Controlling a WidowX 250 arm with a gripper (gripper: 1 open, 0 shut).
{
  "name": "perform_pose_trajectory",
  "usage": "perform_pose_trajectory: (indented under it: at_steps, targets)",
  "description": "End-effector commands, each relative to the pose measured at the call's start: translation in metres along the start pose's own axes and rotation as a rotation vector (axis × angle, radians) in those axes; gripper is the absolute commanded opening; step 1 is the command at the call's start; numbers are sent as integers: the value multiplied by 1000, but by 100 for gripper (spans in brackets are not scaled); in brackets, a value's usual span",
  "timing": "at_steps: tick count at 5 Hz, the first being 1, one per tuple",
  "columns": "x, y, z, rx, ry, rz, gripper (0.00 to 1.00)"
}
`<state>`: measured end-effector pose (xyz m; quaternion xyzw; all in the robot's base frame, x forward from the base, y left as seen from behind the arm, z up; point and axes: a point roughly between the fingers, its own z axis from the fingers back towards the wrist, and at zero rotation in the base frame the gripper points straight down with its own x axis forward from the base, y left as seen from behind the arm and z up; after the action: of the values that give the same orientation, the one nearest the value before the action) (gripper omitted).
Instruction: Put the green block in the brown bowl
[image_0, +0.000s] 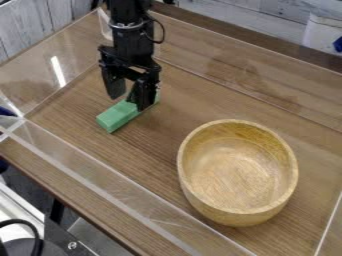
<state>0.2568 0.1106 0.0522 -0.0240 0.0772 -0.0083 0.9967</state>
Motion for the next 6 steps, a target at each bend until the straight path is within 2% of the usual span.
perform_pose_trajectory:
  at_steps: [1,6]
  targets:
    - [1,4,17,27,-60,6,100]
    - [12,12,0,29,-35,14,100]
